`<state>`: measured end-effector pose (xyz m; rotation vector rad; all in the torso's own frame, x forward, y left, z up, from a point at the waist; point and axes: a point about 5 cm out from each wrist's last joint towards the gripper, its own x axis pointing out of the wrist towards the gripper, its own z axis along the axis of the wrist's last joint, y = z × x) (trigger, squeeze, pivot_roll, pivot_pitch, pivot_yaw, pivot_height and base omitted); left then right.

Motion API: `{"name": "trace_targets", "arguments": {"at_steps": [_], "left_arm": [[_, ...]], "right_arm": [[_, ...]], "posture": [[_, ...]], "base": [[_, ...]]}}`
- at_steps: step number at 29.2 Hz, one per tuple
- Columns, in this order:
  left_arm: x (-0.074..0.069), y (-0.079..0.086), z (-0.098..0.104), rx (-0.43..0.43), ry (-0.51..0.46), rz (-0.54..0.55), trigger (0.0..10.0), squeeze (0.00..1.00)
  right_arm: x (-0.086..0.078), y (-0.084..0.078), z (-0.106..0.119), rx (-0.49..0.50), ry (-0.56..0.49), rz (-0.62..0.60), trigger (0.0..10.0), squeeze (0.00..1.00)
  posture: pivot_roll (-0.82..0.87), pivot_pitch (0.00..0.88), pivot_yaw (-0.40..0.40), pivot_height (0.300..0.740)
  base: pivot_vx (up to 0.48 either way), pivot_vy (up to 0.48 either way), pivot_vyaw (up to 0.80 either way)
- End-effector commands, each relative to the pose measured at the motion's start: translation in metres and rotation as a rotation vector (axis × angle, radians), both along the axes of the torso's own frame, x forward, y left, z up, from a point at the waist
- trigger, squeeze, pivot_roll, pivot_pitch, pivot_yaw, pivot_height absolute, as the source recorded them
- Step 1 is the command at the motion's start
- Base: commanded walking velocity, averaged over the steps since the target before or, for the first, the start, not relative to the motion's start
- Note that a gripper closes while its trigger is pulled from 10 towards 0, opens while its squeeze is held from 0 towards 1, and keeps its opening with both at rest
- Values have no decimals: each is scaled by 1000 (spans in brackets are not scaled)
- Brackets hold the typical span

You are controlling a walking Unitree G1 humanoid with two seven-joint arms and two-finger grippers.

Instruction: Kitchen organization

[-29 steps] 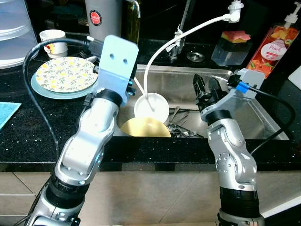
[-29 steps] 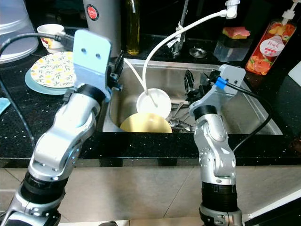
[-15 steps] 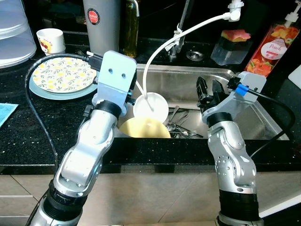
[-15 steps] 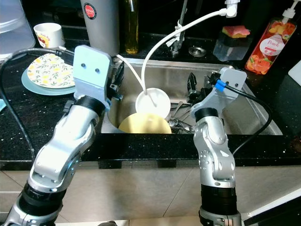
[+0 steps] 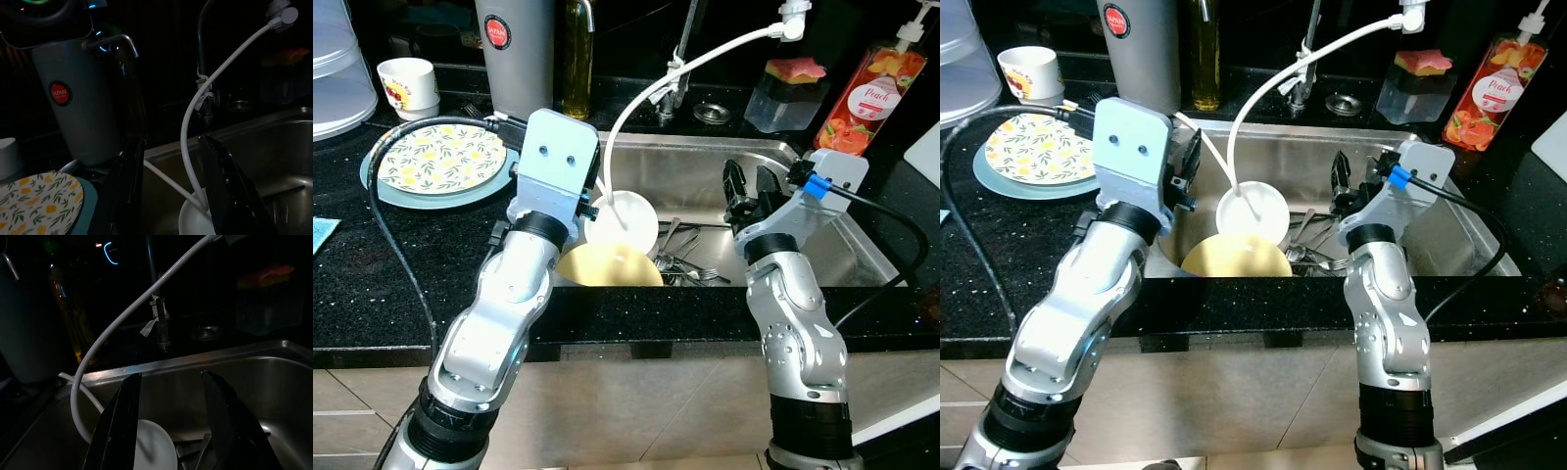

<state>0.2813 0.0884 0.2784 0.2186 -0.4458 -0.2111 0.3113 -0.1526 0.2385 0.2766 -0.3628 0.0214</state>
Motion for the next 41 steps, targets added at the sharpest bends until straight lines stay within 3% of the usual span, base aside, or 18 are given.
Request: {"name": "trace_targets", "arguments": {"at_steps": [1, 18, 35, 41], "left_arm": [[-1, -1, -3, -3, 4, -1, 10000, 0], [-1, -2, -3, -8, 6, 17, 10000, 0], [6, 2, -11, -19, 85, 64, 10000, 0], [10, 6, -18, -37, 154, 94, 10000, 0]], "right_arm": [[-2, -4, 5, 3, -26, -15, 10000, 0], [-2, -3, 5, 3, -27, -9, 10000, 0], [-2, -3, 6, 1, -32, -4, 10000, 0], [-2, -3, 6, 0, -34, -2, 10000, 0]], "posture": [[272, 79, -95, 740], [271, 76, -95, 740], [269, 64, -92, 740], [269, 60, -92, 740]], "base": [[-409, 0, 0], [-430, 0, 0], [0, 0, 0], [0, 0, 0]]}}
